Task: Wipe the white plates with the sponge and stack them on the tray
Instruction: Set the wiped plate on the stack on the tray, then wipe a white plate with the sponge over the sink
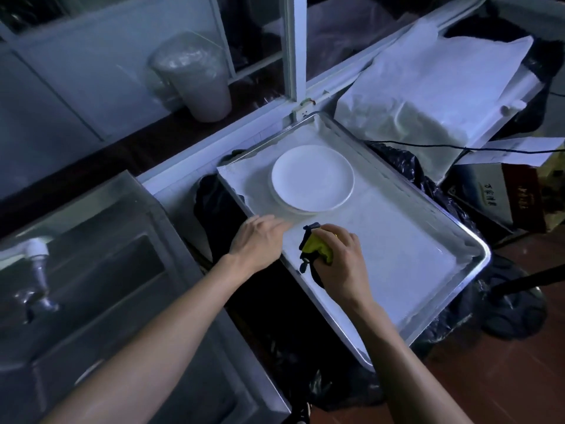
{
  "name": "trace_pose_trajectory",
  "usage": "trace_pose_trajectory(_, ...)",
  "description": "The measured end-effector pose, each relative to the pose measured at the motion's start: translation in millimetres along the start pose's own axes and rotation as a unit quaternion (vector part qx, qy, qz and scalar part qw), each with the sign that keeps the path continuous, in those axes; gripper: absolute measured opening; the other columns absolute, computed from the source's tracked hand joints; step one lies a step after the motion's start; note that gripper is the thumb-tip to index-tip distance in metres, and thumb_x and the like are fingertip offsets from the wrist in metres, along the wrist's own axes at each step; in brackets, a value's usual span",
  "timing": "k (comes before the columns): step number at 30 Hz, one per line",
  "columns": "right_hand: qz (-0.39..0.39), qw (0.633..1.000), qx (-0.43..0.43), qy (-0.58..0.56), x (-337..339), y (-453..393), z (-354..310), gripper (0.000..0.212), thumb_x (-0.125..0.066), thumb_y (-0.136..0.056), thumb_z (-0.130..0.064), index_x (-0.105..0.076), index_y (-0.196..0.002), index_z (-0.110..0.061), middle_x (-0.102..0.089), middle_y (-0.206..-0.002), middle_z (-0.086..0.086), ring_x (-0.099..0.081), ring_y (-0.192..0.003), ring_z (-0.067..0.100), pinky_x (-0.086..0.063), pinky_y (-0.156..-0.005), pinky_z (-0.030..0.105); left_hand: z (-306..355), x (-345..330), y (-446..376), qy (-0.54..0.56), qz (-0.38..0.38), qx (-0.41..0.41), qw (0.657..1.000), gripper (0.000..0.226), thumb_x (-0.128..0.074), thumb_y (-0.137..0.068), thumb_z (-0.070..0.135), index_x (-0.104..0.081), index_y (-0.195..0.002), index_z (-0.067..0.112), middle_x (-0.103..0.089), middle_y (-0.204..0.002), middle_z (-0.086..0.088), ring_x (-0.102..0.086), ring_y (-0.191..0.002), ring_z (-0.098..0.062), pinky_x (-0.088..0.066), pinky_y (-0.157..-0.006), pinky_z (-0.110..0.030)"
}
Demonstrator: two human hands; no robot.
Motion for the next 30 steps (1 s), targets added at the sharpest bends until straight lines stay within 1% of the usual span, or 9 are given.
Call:
trace_pose_trajectory(2, -0.012, 1.000, 0.019, 0.004, -14, 2, -20, 0.064, -0.067, -0.064, 0.006, -0.068, -0.120, -0.025, -0.060, -0.129, -0.010, -0.049, -0.110, 0.025, -0.024, -0.096, 0.004, -20, 5, 28, 0.010, 0.001, 0.030, 0.999, 0.023, -0.059, -0.084, 0.005, -0.073, -0.100, 0.010, -0.072, -0.086, -0.010, -0.066, -0.084, -0.037, -0.051, -0.076, -0.041)
trace_pose_trajectory(6, -0.046, 0.997, 0.059, 0.004, -52, 11, -72, 0.065, -0.066, -0.063, 0.004, -0.067, -0.121, -0.025, -0.058, -0.130, -0.011, -0.049, -0.113, 0.023, -0.023, -0.098, 0.002, -70, 9, 96, 0.033, 0.003, 0.106, 0.994, 0.021, -0.058, -0.091, 0.016, -0.074, -0.102, 0.010, -0.074, -0.095, -0.009, -0.065, -0.094, -0.034, -0.052, -0.080, -0.045)
trace_pose_trajectory(9, -0.065, 0.992, 0.105, -0.001, -87, 23, -118, 0.067, -0.066, -0.061, 0.006, -0.067, -0.122, -0.021, -0.059, -0.131, -0.006, -0.050, -0.113, 0.025, -0.026, -0.100, 0.008, -112, 3, 156, 0.073, -0.002, 0.161, 0.984, 0.025, -0.059, -0.092, 0.009, -0.073, -0.113, 0.005, -0.071, -0.104, -0.015, -0.062, -0.102, -0.035, -0.053, -0.080, -0.045)
trace_pose_trajectory(12, -0.099, 0.985, 0.138, 0.003, -133, 41, -160, 0.067, -0.068, -0.064, 0.005, -0.065, -0.126, -0.020, -0.057, -0.133, -0.003, -0.047, -0.115, 0.024, -0.030, -0.099, 0.016, -148, 2, 224, 0.111, 0.011, 0.213, 0.971, 0.028, -0.062, -0.090, 0.004, -0.071, -0.116, -0.002, -0.069, -0.111, -0.021, -0.062, -0.106, -0.039, -0.055, -0.083, -0.044)
trace_pose_trajectory(15, -0.148, 0.975, 0.164, 0.002, -187, 68, -198, 0.063, -0.069, -0.071, 0.002, -0.063, -0.129, -0.021, -0.054, -0.136, -0.004, -0.044, -0.117, 0.023, -0.034, -0.097, 0.023, -182, 0, 299, 0.110, 0.013, 0.278, 0.954, 0.031, -0.069, -0.084, 0.008, -0.072, -0.114, 0.006, -0.070, -0.111, -0.018, -0.065, -0.101, -0.039, -0.058, -0.076, -0.045)
trace_pose_trajectory(18, -0.200, 0.961, 0.190, 0.000, -243, 98, -232, 0.062, -0.069, -0.072, 0.000, -0.063, -0.130, -0.021, -0.054, -0.136, -0.005, -0.044, -0.117, 0.022, -0.037, -0.098, 0.024, -214, -6, 375, 0.109, 0.013, 0.342, 0.933, 0.031, -0.064, -0.083, 0.011, -0.072, -0.113, 0.014, -0.072, -0.111, -0.011, -0.067, -0.100, -0.037, -0.058, -0.075, -0.042)
trace_pose_trajectory(22, -0.253, 0.943, 0.218, 0.003, -315, 144, -274, 0.061, -0.069, -0.070, 0.003, -0.065, -0.127, -0.019, -0.057, -0.133, -0.002, -0.048, -0.114, 0.025, -0.042, -0.096, 0.029, -257, -29, 479, 0.153, 0.000, 0.452, 0.879, 0.037, -0.058, -0.088, 0.012, -0.069, -0.122, 0.019, -0.071, -0.119, -0.008, -0.064, -0.110, -0.034, -0.055, -0.078, -0.040)
trace_pose_trajectory(26, -0.293, 0.925, 0.241, -0.006, -375, 192, -309, 0.060, -0.067, -0.069, 0.009, -0.067, -0.123, -0.017, -0.060, -0.129, 0.001, -0.047, -0.107, 0.022, -0.047, -0.091, 0.035, -290, -68, 578, 0.206, -0.019, 0.564, 0.799, 0.045, -0.055, -0.098, 0.024, -0.056, -0.143, 0.023, -0.060, -0.143, 0.001, -0.054, -0.131, -0.024, -0.048, -0.098, -0.037)
trace_pose_trajectory(30, -0.313, 0.913, 0.261, -0.006, -420, 224, -328, 0.059, -0.066, -0.064, 0.012, -0.070, -0.118, -0.013, -0.064, -0.125, 0.003, -0.047, -0.102, 0.020, -0.047, -0.087, 0.035, -309, -103, 645, 0.286, -0.002, 0.626, 0.726, 0.047, -0.056, -0.100, 0.025, -0.052, -0.147, 0.022, -0.057, -0.148, 0.001, -0.052, -0.135, -0.024, -0.044, -0.109, -0.037)
Point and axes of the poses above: each hand's wrist, its own y-axis away from the middle knuckle, its own x-axis out of the back of the hand, z = x × y, the point moved 10 cm from there along -y, towards the middle knuckle
